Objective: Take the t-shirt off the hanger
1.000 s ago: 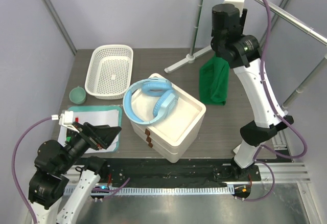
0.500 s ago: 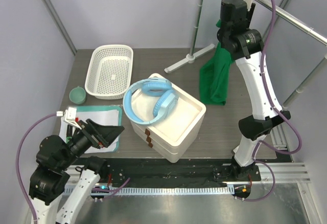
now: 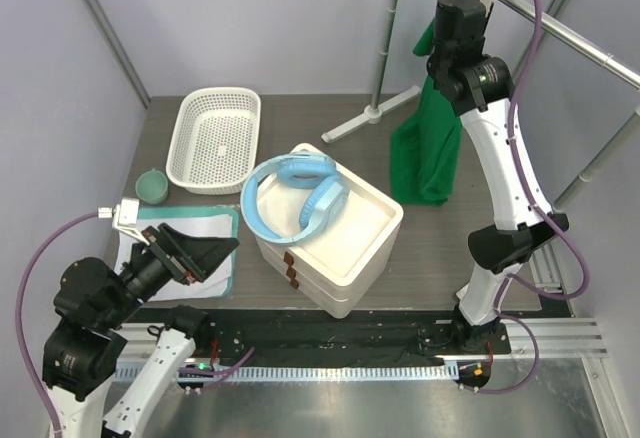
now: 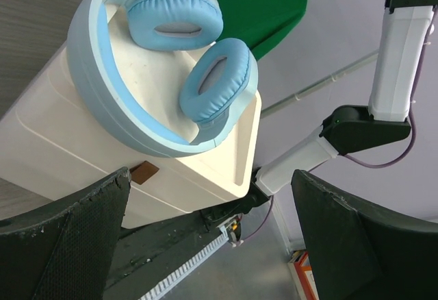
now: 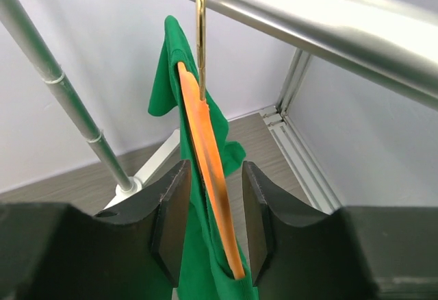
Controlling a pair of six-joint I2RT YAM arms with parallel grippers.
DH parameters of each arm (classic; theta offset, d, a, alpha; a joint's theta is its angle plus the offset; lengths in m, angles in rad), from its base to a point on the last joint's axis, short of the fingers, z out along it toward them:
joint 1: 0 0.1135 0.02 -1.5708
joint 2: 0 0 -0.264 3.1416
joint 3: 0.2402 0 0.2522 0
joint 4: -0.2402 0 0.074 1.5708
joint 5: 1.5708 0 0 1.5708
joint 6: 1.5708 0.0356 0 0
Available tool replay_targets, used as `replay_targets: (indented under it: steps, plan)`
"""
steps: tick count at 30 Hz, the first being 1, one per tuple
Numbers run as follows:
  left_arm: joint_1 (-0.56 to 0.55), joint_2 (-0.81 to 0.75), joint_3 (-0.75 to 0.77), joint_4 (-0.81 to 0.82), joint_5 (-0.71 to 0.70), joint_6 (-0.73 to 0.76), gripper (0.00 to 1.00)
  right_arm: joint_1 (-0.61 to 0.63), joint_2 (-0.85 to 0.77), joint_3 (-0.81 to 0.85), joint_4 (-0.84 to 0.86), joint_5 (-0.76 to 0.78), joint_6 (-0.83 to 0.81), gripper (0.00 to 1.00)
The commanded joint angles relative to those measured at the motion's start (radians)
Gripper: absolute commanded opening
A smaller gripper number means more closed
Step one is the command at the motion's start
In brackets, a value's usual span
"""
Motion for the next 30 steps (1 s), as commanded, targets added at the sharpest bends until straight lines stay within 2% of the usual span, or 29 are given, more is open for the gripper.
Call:
replay_targets:
  steps: [1, 12, 13, 15, 16, 19, 30]
  plan:
    - [0.0, 0.016, 0.045, -0.008, 0.023, 0.028, 1.0, -0.007, -0.014, -0.008, 0.059, -0.046, 0.009, 0.41]
    - [0.0, 0.016, 0.04, -0.019, 0.011, 0.031, 1.0, -0.053, -0.046, -0.081, 0.068, -0.135, 0.04, 0.35]
    - [0.0, 0.019, 0.04, -0.018, 0.011, 0.031, 1.0, -0.059, -0.049, -0.093, 0.073, -0.149, 0.035, 0.26]
    - [0.0, 0.02, 0.042, -0.018, 0.012, 0.031, 1.0, -0.061, -0.049, -0.101, 0.085, -0.156, 0.012, 0.21]
    - [0.0, 0.02, 0.043, -0.018, 0.011, 0.031, 1.0, -0.059, -0.052, -0.103, 0.087, -0.156, 0.006, 0.11]
    - [0.0, 0.023, 0.048, -0.022, 0.011, 0.033, 1.0, -0.059, -0.076, -0.135, 0.11, -0.17, 0.0, 0.01]
    - [0.001, 0.04, 0.057, -0.018, 0.012, 0.031, 1.0, -0.052, -0.309, -0.423, 0.353, -0.205, -0.052, 0.01]
